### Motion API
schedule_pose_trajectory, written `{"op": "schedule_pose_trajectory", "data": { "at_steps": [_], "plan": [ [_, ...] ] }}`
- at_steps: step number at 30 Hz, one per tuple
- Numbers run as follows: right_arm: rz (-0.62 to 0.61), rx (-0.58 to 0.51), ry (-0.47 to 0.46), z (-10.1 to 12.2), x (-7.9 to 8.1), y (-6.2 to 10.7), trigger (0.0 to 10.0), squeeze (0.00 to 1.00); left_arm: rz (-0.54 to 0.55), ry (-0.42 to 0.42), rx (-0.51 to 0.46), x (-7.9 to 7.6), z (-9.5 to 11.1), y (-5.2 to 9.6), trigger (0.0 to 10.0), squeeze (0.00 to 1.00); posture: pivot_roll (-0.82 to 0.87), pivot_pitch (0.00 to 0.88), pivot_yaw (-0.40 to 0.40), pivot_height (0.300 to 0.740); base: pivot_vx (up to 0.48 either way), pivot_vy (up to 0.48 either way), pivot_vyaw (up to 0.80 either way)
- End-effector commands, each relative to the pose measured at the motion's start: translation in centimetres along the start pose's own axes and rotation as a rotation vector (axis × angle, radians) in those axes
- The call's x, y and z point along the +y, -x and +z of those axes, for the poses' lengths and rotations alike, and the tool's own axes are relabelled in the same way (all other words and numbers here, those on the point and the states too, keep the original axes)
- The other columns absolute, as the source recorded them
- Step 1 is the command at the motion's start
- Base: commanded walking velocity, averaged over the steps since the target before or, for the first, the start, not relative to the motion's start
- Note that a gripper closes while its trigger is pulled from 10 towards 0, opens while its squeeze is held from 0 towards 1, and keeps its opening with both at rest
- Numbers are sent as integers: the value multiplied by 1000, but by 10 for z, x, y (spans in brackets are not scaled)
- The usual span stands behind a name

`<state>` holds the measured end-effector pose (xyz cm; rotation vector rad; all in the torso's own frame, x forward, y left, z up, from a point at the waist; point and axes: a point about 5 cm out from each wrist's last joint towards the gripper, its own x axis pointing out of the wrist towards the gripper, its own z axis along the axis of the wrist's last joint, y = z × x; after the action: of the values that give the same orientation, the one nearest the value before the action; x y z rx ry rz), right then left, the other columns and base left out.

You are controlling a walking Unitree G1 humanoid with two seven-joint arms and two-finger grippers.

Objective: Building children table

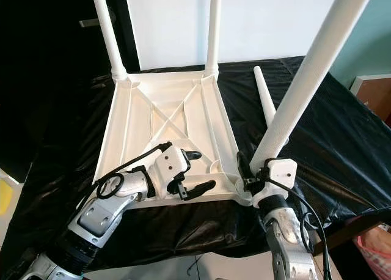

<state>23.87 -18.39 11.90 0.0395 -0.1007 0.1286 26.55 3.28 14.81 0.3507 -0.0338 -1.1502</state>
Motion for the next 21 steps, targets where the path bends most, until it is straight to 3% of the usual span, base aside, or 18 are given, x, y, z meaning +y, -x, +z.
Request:
{"op": "schedule_pose_trajectory", "data": {
  "at_steps": [1, 6, 16, 21],
  "plan": [
    [-40, 175, -16, -29, -3, 7, 10000, 0, -33, -7, 1, -2, 2, 0, 10000, 0, -36, 50, 29, 740, 0, 0, 0],
    [-71, 192, -10, -27, -2, 6, 10000, 0, -33, -5, -2, -2, 2, 0, 10000, 0, -38, 51, 29, 740, 0, 0, 0],
    [-387, 89, 30, -18, 2, 4, 10000, 0, -30, 0, -8, -2, 3, 0, 10000, 0, -33, 45, 23, 740, 0, 0, 0],
    [-448, 78, 41, -18, 2, 2, 10000, 0, -30, 0, -10, -2, 3, 0, 10000, 0, -30, 41, 22, 740, 0, 0, 0]
  ]
}}
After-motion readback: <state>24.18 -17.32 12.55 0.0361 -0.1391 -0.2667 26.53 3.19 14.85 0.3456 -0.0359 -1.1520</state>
